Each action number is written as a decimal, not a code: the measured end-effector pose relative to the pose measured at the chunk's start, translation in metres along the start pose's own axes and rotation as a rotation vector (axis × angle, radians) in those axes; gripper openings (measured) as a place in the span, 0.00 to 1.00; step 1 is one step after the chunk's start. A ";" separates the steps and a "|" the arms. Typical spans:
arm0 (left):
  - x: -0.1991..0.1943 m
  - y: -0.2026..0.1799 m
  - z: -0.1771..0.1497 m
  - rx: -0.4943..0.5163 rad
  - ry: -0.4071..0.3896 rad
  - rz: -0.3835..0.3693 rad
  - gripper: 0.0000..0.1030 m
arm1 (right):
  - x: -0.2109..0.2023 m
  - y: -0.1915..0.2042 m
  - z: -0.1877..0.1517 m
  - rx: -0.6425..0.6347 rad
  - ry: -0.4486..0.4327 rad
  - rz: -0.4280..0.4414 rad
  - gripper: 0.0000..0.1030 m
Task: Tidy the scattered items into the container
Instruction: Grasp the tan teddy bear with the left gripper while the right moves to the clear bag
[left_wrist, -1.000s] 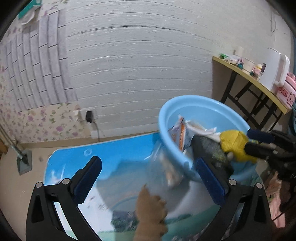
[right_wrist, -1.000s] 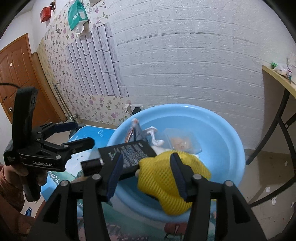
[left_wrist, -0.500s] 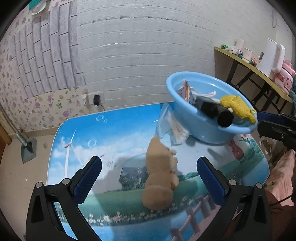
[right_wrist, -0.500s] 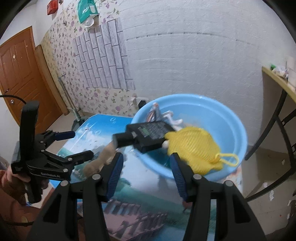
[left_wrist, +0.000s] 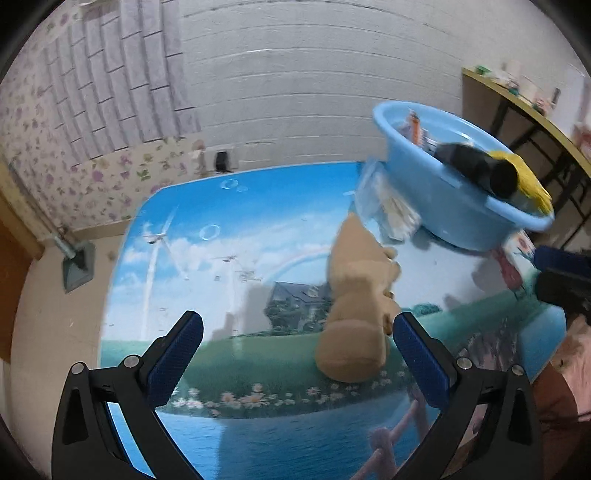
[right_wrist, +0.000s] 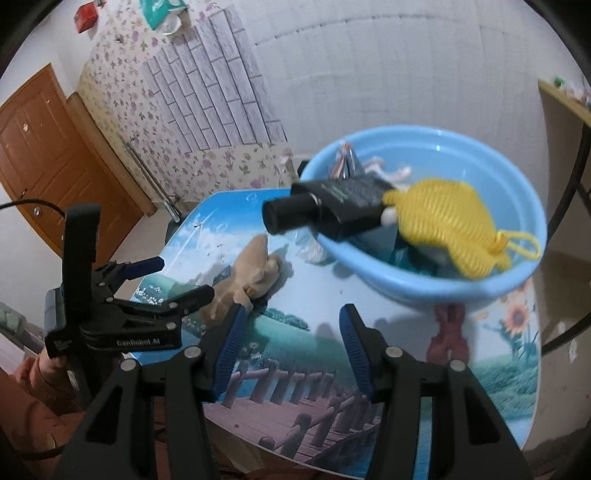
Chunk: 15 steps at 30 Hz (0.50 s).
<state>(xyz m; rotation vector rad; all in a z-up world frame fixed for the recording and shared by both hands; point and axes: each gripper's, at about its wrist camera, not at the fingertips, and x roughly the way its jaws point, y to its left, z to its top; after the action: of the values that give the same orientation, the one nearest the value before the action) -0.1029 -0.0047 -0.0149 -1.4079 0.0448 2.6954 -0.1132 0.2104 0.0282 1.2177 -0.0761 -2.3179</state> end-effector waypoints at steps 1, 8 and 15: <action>0.001 0.000 -0.001 -0.003 0.005 -0.033 1.00 | 0.004 0.001 0.000 -0.004 0.004 -0.019 0.51; 0.011 -0.003 -0.002 0.000 0.013 -0.159 1.00 | 0.029 0.005 0.003 0.002 0.040 -0.040 0.50; 0.031 0.003 -0.005 -0.017 0.020 -0.221 0.78 | 0.049 0.010 0.008 0.018 0.031 -0.078 0.50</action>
<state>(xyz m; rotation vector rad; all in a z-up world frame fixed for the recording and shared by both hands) -0.1165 -0.0061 -0.0430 -1.3560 -0.1249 2.5075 -0.1378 0.1776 -0.0010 1.2868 -0.0392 -2.3691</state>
